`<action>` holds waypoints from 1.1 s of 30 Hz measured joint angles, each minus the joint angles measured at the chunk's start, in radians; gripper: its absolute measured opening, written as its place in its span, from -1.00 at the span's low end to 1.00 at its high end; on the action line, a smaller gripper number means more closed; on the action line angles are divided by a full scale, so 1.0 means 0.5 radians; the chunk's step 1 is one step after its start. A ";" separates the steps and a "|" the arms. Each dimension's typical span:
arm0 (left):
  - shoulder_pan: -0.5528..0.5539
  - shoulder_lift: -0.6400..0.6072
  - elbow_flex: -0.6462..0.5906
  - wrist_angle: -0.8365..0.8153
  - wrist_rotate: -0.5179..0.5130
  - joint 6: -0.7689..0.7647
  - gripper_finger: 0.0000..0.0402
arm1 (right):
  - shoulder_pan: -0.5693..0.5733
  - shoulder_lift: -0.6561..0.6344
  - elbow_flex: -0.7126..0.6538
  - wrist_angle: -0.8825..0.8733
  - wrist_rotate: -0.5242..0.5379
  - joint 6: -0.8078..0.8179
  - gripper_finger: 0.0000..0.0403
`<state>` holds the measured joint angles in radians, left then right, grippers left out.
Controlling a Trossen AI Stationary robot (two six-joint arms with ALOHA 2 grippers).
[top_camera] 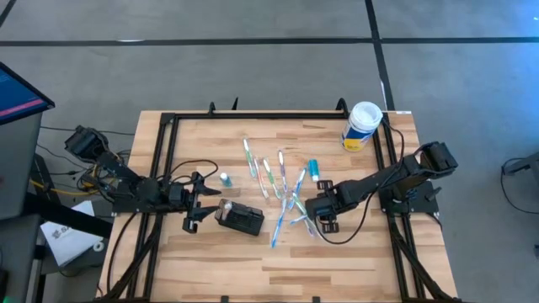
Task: Pick & Place toothbrushing station
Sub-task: Put the bottom right blue toothbrush into the wire organizer
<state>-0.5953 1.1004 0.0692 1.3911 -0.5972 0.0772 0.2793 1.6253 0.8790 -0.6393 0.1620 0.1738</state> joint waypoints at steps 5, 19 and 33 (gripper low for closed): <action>0.000 0.000 0.000 0.001 0.000 0.000 0.04 | -0.015 0.000 -0.017 0.008 0.003 0.001 -0.73; 0.000 -0.005 0.008 0.021 -0.001 -0.014 0.04 | 0.015 0.000 0.131 -0.331 0.122 0.020 -1.00; 0.000 -0.007 0.248 0.034 -0.001 -0.026 0.04 | 0.176 0.000 0.730 -0.881 0.578 0.001 -1.00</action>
<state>-0.5953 1.0969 0.1933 1.4082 -0.5976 0.0641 0.3676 1.6253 1.2439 -1.0799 0.4508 0.1745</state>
